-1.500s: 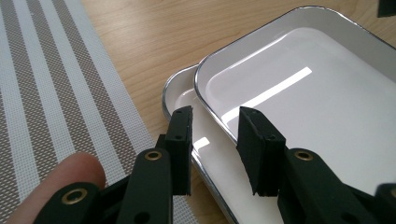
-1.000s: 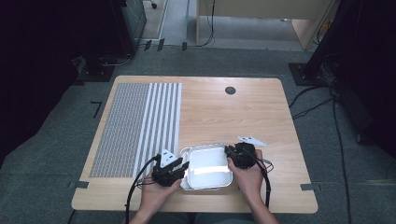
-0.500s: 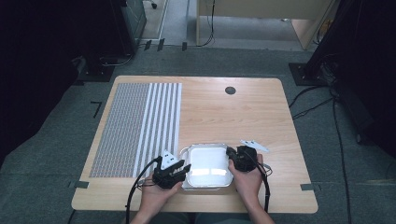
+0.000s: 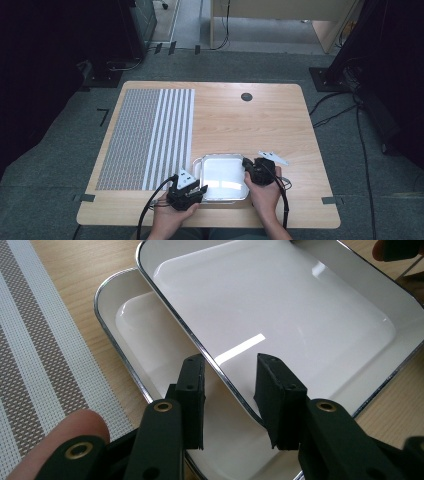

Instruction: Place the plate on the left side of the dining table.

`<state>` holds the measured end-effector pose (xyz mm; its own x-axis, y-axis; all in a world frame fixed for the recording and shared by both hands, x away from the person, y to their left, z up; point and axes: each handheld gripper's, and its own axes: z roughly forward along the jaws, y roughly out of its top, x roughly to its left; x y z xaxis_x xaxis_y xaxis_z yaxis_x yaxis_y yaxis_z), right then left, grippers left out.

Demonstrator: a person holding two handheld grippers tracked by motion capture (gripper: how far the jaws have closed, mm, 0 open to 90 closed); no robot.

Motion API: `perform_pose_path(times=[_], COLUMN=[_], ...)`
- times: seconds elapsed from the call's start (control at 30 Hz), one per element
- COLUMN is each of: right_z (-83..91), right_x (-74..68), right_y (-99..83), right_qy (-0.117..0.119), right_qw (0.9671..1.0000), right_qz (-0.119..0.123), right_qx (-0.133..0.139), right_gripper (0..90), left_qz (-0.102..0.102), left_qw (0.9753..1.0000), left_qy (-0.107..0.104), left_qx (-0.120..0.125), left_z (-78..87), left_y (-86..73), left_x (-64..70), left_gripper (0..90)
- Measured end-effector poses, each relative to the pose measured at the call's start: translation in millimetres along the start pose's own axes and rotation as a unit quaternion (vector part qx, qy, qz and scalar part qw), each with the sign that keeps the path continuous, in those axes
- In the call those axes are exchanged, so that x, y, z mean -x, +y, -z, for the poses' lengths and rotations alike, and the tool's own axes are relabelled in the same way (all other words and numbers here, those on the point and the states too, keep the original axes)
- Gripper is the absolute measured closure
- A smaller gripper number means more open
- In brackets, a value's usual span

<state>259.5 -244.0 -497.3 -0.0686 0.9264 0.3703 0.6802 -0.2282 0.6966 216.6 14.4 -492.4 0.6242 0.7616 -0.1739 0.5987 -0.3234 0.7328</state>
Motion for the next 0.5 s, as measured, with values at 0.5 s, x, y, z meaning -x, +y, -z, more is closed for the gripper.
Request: perform_pose_path(times=[0.5], right_z=[6.2], right_x=[-3.5], right_y=[1.3], right_qy=[-0.005], right_qw=[0.9999], right_qz=[-0.015], right_qx=[-0.001], right_gripper=[88.1], left_qz=[0.030], left_qw=[0.9993], left_qy=[0.020], left_qx=[0.009], left_z=[2.1], left_y=[4.6], left_x=[-1.8], left_gripper=[74.5])
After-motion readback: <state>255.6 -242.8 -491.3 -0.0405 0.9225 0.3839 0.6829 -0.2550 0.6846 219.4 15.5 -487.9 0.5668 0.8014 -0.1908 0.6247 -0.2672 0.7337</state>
